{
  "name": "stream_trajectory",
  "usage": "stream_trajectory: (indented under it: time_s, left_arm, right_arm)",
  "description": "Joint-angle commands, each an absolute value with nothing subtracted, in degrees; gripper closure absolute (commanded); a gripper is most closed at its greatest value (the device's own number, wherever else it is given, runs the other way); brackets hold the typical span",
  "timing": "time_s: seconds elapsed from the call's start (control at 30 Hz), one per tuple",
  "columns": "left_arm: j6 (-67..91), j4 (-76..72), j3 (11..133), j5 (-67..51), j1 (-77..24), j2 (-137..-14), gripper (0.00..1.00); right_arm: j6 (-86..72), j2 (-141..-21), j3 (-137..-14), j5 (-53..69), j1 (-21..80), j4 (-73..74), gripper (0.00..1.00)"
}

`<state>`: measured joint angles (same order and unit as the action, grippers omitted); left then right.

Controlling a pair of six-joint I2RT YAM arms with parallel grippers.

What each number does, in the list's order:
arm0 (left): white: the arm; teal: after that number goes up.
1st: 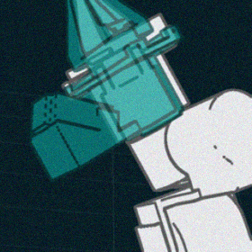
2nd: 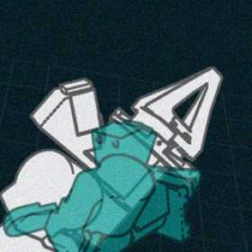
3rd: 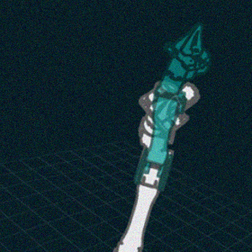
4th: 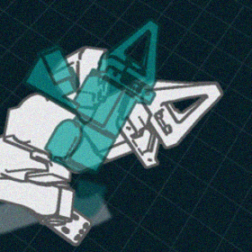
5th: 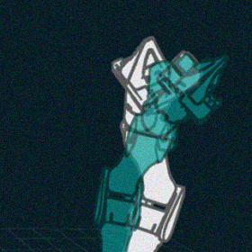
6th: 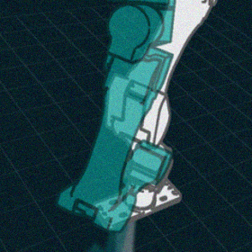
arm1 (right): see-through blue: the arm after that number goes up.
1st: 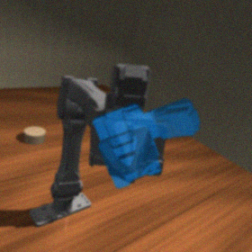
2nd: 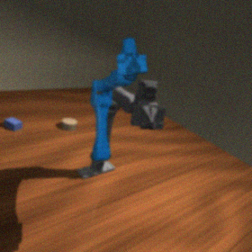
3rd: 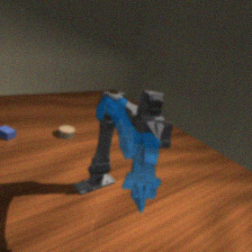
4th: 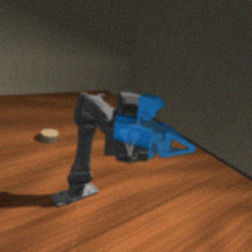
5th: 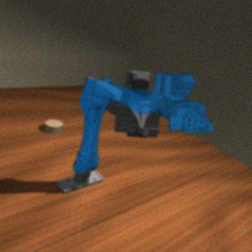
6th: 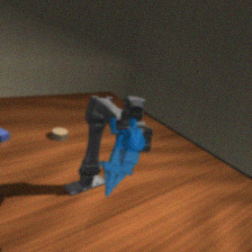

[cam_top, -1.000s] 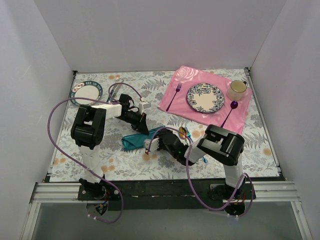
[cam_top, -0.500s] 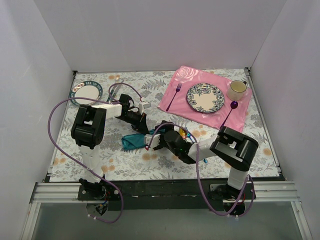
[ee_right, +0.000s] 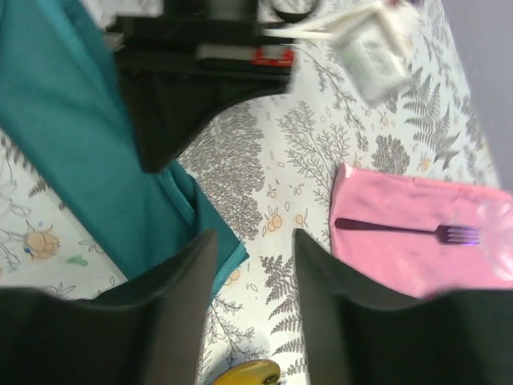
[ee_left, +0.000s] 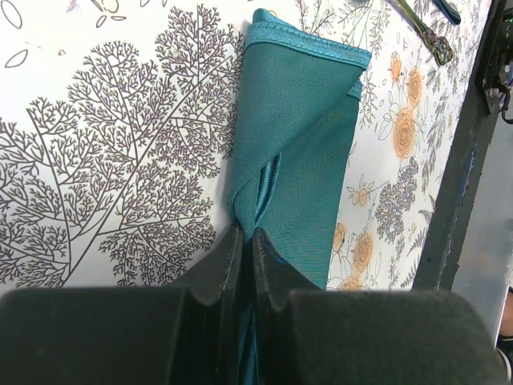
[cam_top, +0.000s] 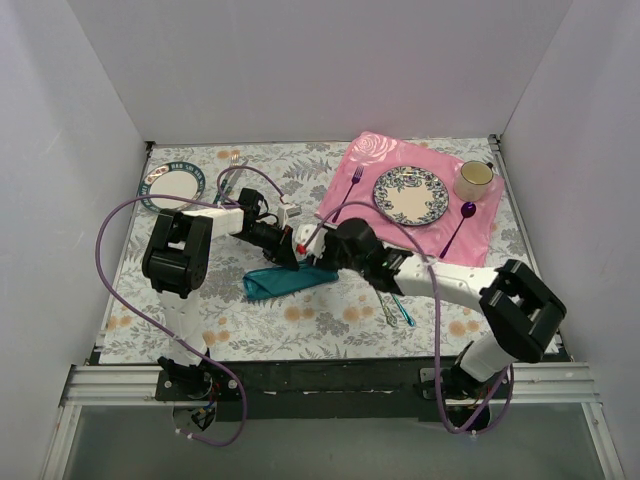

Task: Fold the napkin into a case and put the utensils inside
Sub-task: Stuff the 2/3-rectangle-folded napkin at the center of the board.

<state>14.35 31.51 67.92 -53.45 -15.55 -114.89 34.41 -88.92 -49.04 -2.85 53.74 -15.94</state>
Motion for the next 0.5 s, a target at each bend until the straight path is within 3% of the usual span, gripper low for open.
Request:
stream_trajectory:
  time_s: [0.0, 0.13, 0.47]
  left_arm:
    - [12.5, 31.5, 65.5, -48.3, -15.8, -114.8, 1.00]
    - [13.4, 30.3, 64.8, -48.2, -15.8, -114.8, 1.00]
    - [13.7, 29.9, 64.2, -47.1, -15.8, -114.1, 1.00]
  right_arm:
    - [19.5, -86.7, -55.4, 13.1, 44.4, -3.4, 0.67]
    - [11.5, -92.5, -61.0, 19.2, 39.3, 5.2, 0.87]
    - [0.4, -104.1, -63.9, 25.6, 38.2, 6.0, 0.93]
